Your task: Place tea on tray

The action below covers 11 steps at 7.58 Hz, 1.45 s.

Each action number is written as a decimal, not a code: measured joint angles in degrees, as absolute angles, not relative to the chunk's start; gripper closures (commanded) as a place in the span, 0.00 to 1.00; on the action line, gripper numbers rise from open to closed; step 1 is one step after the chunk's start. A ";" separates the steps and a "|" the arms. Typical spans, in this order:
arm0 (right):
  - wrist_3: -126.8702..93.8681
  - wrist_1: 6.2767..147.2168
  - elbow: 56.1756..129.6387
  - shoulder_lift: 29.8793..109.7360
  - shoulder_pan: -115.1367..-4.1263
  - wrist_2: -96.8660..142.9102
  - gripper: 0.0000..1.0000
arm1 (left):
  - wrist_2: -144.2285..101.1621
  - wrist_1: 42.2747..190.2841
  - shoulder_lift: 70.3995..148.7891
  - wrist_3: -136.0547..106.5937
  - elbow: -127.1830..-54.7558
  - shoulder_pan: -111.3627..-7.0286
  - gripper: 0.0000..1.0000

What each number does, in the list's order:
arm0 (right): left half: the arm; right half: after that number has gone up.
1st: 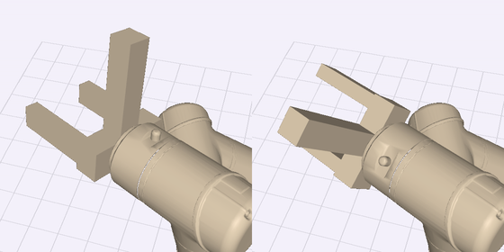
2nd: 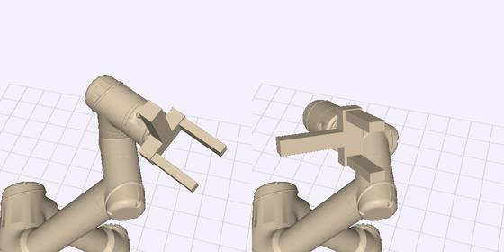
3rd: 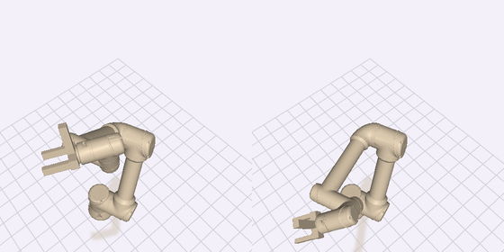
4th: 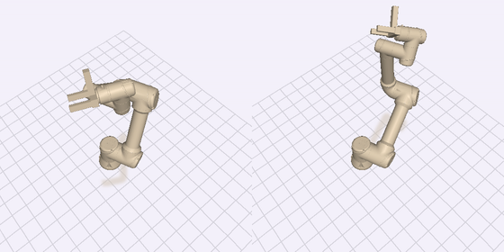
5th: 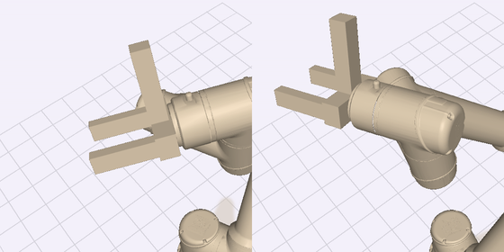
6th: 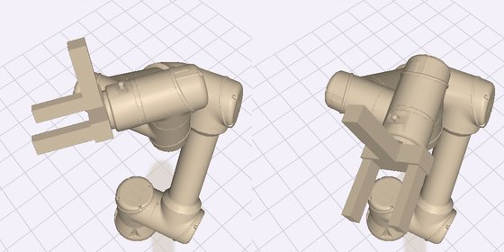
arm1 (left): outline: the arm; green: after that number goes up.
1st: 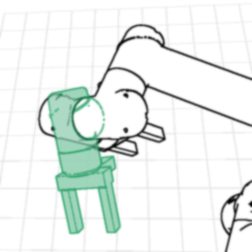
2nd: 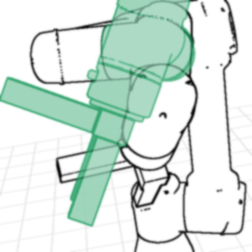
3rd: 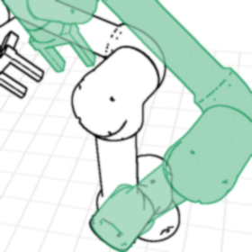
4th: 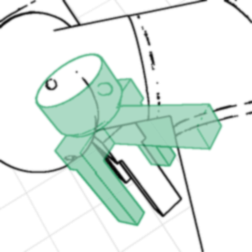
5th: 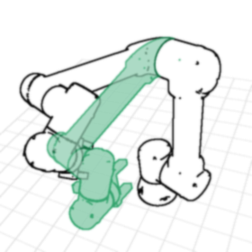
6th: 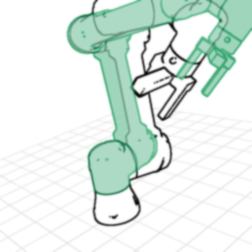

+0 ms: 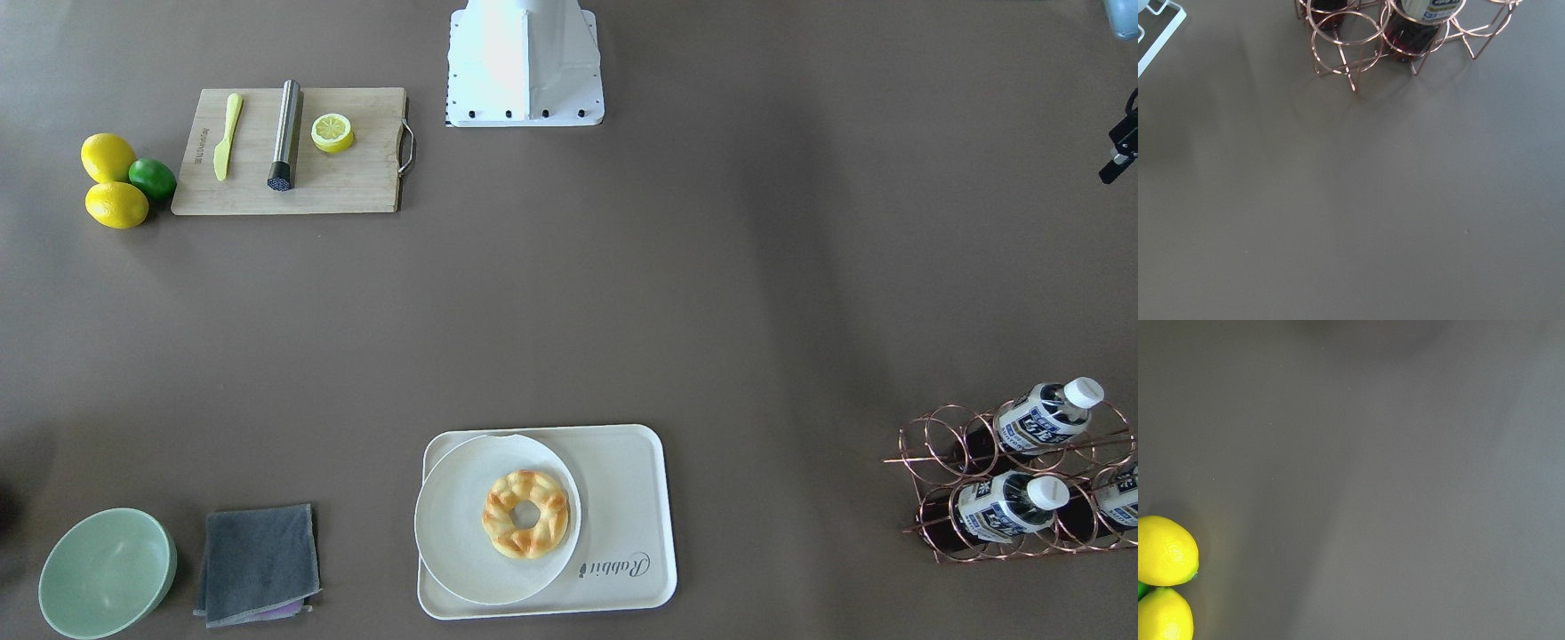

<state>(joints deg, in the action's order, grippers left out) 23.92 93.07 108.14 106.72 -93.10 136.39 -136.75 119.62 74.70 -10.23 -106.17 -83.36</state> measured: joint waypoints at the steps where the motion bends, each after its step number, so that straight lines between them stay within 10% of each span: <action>1: 23.93 93.07 108.22 106.94 -92.97 137.35 0.00 | -134.04 120.11 77.98 -13.56 -106.05 -81.37 0.02; 11: 23.35 90.40 108.14 108.44 -92.53 140.76 0.00 | -115.76 132.25 95.80 -38.66 -96.68 -70.18 0.03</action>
